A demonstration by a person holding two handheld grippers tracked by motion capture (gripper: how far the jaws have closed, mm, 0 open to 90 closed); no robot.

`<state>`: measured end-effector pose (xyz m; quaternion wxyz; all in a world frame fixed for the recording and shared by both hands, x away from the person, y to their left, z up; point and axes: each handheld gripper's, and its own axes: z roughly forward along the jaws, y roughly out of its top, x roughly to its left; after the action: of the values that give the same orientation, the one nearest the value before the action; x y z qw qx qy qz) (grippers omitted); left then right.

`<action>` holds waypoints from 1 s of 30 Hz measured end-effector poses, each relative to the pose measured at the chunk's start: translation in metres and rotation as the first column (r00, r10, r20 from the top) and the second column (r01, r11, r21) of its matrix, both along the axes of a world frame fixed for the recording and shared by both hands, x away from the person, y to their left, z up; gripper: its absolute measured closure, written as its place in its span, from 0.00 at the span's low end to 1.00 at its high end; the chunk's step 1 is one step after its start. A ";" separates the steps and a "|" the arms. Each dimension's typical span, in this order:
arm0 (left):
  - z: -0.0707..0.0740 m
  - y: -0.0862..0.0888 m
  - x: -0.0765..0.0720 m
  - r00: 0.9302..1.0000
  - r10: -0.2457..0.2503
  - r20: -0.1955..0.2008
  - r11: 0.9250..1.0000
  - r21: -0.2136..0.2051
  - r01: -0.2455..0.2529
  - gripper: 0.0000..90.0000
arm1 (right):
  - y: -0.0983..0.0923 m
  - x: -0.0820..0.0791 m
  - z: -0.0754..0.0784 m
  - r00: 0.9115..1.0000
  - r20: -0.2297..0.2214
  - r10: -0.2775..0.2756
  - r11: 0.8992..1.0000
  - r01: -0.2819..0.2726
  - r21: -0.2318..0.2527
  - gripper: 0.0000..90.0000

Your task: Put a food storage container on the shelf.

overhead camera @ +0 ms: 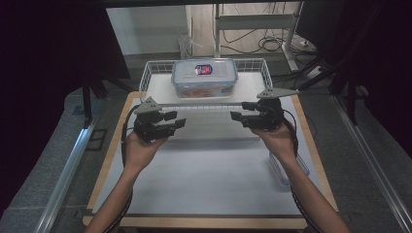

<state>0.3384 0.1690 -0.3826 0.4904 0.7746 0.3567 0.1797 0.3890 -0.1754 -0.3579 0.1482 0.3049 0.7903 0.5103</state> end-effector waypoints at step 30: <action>-0.099 0.004 -0.076 0.998 0.070 -0.010 0.990 0.122 -0.068 0.11 | -0.028 -0.065 -0.103 0.997 -0.076 -0.002 0.994 -0.006 -0.109 0.27</action>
<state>0.2627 0.1734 -0.4816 0.4334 0.7914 0.3751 0.2124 0.3238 -0.2038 -0.4605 0.1339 0.3149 0.8223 0.4547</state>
